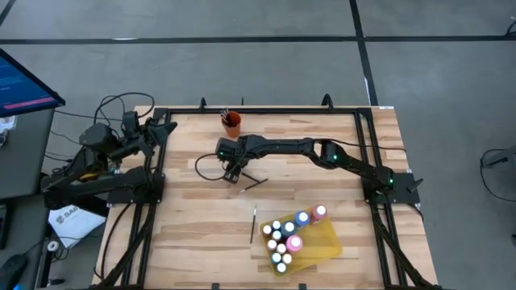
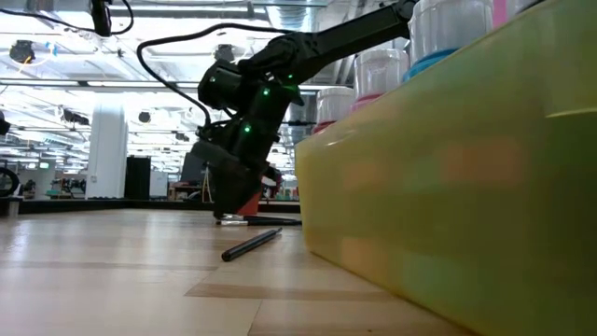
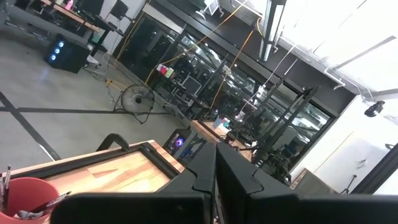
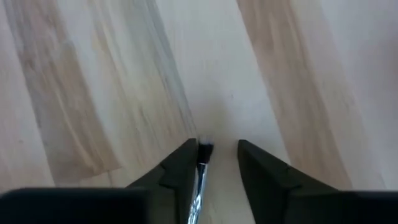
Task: Pick & Place Paint Supplies
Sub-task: Put the black paint brush into the orange cup
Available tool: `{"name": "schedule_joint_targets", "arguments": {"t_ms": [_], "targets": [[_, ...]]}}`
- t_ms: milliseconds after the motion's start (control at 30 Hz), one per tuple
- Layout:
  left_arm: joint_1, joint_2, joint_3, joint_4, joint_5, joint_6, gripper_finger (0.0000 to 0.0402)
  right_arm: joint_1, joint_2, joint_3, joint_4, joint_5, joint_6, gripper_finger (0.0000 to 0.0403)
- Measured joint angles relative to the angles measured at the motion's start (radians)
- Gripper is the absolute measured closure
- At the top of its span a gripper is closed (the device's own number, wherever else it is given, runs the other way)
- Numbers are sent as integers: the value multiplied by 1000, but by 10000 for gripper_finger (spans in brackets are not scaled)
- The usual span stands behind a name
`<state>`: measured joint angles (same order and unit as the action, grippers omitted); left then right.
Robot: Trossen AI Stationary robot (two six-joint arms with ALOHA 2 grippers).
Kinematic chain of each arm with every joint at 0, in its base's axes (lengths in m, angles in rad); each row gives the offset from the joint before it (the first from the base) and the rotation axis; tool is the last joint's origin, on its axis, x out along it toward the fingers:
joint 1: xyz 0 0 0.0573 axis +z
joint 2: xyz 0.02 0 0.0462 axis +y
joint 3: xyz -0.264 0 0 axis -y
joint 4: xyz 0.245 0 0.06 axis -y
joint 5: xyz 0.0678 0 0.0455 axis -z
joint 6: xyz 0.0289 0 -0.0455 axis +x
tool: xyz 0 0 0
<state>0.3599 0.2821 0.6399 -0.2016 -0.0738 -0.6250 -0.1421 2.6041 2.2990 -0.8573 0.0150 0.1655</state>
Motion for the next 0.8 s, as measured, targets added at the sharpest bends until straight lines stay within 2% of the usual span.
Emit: {"name": "schedule_joint_targets", "arguments": {"t_ms": [233, 467, 600, 800], "targets": [[0, 0, 0, 0, 0, 0, 399, 2, 1, 0, 14, 7, 0, 392], [0, 0, 0, 0, 0, 0, 399, 5, -20, -4, 23, -48, 0, 401], [0, 0, 0, 0, 0, 0, 399, 4, -93, -3, 63, -47, 0, 402], [0, 0, 0, 0, 0, 0, 399, -28, -219, -2, 237, -19, -8, 402]]}}
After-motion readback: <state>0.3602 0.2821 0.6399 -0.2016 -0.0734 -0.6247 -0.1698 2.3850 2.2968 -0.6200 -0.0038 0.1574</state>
